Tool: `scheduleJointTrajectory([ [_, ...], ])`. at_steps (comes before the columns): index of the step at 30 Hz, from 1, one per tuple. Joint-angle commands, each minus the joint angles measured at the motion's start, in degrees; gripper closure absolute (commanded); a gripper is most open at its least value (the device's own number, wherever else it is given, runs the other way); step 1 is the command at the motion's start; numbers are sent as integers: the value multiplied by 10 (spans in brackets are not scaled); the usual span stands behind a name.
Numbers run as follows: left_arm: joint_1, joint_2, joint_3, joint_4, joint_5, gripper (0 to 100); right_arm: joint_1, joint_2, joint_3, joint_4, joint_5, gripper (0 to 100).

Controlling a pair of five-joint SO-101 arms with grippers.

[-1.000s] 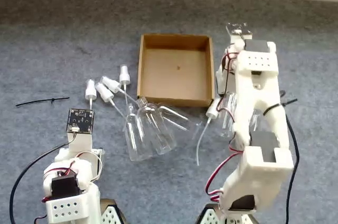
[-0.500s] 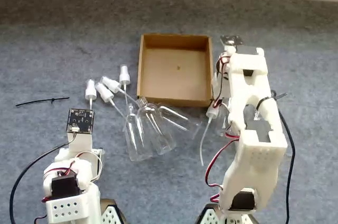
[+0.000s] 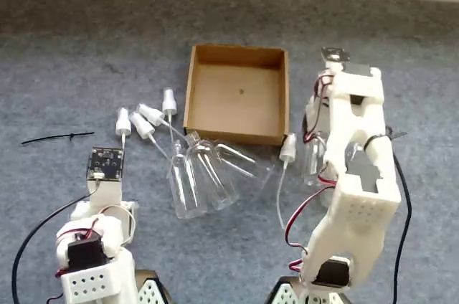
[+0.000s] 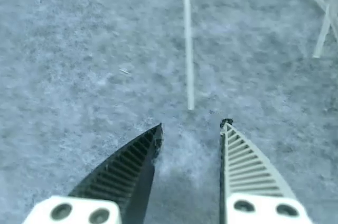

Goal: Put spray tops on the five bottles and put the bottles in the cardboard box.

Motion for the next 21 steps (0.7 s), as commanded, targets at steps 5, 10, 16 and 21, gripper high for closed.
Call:
scheduleJointTrajectory([
  [5, -166, -5, -39, -116, -127, 825, 24, -77, -105, 99, 80, 994],
  [10, -171, 37, -204, -32, -167, 825, 26, -146, -116, 110, 179, 994],
  [16, -126, 312, -456, 45, -176, 824, 57, -198, -18, 53, 190, 994],
  [21, -68, 585, -698, 128, -129, 824, 68, -225, 85, -46, 191, 994],
])
